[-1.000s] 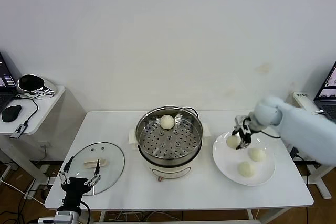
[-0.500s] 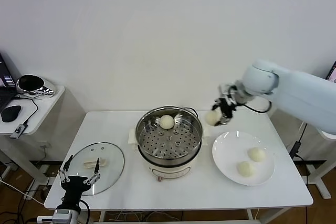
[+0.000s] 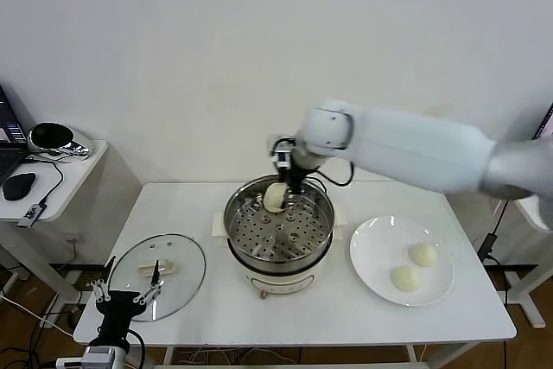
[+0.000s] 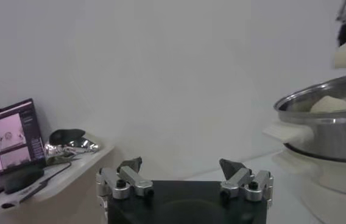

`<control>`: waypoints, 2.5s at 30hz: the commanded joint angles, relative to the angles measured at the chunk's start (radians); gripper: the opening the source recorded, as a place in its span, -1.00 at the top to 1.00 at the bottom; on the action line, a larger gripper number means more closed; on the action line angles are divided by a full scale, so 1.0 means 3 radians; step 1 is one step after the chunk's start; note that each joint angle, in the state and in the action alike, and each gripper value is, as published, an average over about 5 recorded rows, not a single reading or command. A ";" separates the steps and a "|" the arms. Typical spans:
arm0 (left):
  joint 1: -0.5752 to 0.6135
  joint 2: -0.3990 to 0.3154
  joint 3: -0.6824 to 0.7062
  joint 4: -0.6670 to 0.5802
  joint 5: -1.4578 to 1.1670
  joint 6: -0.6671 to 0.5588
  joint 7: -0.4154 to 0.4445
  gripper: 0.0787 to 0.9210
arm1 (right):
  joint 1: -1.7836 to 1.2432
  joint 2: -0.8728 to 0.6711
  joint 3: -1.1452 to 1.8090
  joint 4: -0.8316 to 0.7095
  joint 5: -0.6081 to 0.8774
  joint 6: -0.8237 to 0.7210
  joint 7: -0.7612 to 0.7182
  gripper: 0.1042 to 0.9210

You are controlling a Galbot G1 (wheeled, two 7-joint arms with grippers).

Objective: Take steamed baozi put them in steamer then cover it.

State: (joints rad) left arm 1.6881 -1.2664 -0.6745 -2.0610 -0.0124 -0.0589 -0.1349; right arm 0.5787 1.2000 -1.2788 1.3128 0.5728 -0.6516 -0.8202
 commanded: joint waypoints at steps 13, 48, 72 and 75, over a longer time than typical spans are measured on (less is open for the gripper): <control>-0.0048 0.0019 0.0018 0.0064 -0.0025 -0.0007 0.0002 -0.77 | -0.0458 0.0871 -0.0057 -0.0817 0.0095 -0.0251 0.0191 -0.24; -0.0040 -0.0007 0.0136 0.0000 0.0073 0.0006 0.0008 -0.77 | 0.0302 -0.2545 -0.0120 0.1305 -0.1430 0.0883 -0.1262 -0.76; 0.0033 -0.0093 0.0110 -0.0016 0.0152 -0.0003 0.0019 -0.77 | -0.2301 -0.2657 0.1492 0.0870 -0.2440 0.1327 -0.0826 -0.76; 0.0037 -0.0093 0.0102 -0.0012 0.0151 -0.0007 0.0020 -0.77 | -0.2397 -0.2559 0.1589 0.0763 -0.2520 0.1331 -0.0782 -0.76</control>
State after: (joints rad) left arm 1.6981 -1.2947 -0.6426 -2.0665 0.0331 -0.0598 -0.1299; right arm 0.1195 0.4227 -0.9697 1.5983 -0.0711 -0.2946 -1.0986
